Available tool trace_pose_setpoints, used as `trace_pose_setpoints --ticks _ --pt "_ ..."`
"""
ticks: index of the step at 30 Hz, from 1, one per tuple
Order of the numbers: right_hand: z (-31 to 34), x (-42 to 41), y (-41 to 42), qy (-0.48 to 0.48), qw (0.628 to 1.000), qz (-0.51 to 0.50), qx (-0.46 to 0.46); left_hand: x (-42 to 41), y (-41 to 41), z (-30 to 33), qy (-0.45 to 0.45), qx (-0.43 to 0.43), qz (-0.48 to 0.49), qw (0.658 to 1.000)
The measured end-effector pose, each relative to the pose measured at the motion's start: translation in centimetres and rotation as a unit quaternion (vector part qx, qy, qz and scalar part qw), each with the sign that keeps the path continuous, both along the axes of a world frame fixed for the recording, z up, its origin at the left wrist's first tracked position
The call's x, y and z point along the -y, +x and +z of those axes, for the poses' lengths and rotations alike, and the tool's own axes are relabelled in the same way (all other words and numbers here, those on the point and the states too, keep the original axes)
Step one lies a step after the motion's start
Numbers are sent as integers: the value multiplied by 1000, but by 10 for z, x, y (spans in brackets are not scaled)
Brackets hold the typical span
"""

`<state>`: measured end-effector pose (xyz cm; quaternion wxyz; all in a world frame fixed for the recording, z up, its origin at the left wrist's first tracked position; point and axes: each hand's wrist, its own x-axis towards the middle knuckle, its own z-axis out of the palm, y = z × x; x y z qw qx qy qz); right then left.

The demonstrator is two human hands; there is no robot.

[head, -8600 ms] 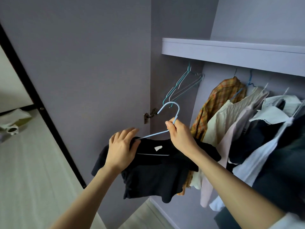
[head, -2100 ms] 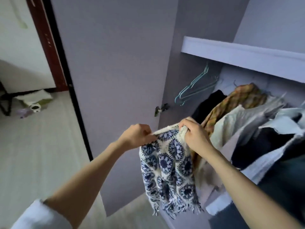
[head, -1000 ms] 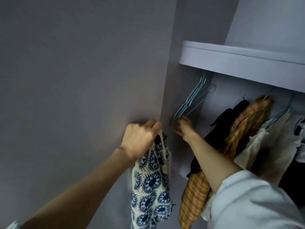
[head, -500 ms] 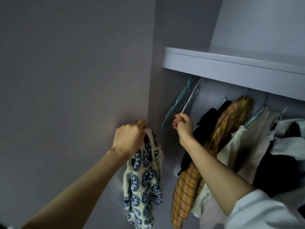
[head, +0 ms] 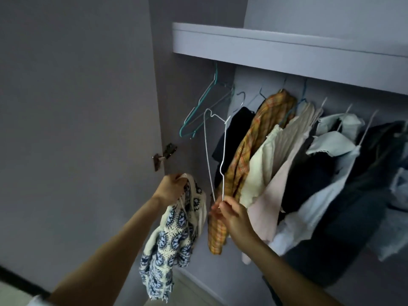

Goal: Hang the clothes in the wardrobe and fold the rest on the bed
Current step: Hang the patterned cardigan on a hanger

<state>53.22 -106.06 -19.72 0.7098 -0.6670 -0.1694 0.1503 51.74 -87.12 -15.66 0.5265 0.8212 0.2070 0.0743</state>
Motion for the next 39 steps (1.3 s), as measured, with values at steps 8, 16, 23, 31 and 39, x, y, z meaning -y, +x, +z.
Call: trace_pose_setpoints --ticks 8,16,23,31,39 --pt "-37 71 -18 89 972 125 -176 58 28 -24 -276 -53 33 959" --pt "-27 108 -4 67 942 256 -208 84 43 -30 -315 -117 -28 941" --pt "-10 119 19 -170 944 254 -120 93 47 -35 -209 -67 -9 976" --pt "25 61 29 -68 996 45 29 87 19 -42 -46 -3 -41 998" --pt "47 9 60 131 966 -191 -116 35 -13 -10 -44 -97 -219 970"
